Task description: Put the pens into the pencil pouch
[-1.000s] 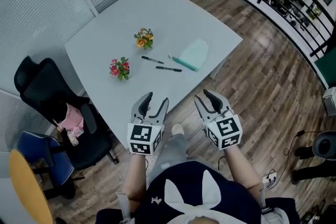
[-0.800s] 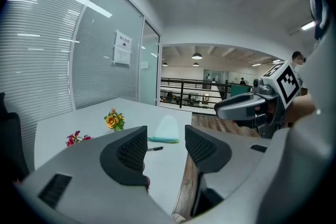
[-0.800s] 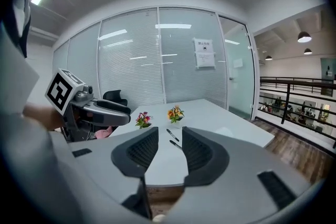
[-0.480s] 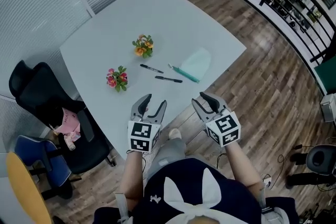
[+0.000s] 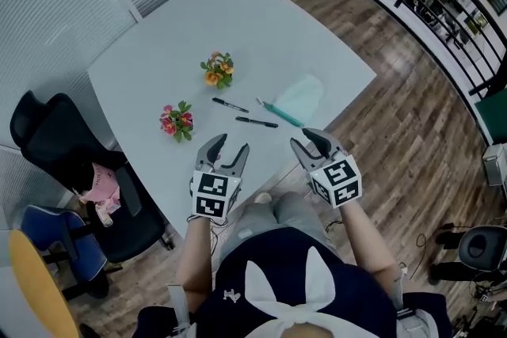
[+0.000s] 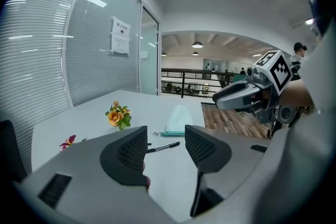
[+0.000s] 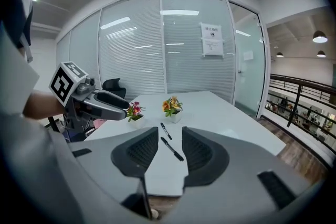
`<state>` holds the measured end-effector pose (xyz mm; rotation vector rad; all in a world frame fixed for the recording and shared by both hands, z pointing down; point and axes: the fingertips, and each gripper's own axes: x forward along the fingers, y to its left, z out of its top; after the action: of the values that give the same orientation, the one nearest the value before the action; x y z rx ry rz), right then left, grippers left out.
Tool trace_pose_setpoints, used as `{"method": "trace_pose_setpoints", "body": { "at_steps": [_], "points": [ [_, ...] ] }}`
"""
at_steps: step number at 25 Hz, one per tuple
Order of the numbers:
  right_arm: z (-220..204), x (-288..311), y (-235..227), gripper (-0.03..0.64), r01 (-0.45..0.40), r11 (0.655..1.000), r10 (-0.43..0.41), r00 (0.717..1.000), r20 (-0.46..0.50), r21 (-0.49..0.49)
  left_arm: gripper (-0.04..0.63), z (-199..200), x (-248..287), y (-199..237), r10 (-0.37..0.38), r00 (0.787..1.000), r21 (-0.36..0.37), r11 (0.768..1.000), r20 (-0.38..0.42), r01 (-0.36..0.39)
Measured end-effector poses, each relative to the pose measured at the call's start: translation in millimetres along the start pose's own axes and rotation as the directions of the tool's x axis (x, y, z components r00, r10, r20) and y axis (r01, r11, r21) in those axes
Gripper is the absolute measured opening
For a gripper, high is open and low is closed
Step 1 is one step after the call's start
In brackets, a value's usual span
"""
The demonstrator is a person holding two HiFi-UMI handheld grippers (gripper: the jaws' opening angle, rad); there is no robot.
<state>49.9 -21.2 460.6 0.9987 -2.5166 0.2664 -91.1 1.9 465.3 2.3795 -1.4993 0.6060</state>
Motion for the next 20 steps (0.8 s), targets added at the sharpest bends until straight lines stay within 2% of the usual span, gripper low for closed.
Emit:
{"method": "trace_pose_setpoints", "body": {
  "at_steps": [13,20],
  "points": [
    [-14.0,35.3,-31.7,0.149,-0.010,0.998,0.005,0.996,-0.092,-0.058,0.216,12.4,20.4,18.2,-0.009,1.000,0.050,0.999,-0.002,0.009],
    [-31.7,68.4,-45.9,0.150,-0.046,0.997,0.034,0.984,-0.176,-0.069,0.216,8.3,44.7,25.0,-0.043,0.997,0.090,0.995,-0.057,0.048]
  ]
}}
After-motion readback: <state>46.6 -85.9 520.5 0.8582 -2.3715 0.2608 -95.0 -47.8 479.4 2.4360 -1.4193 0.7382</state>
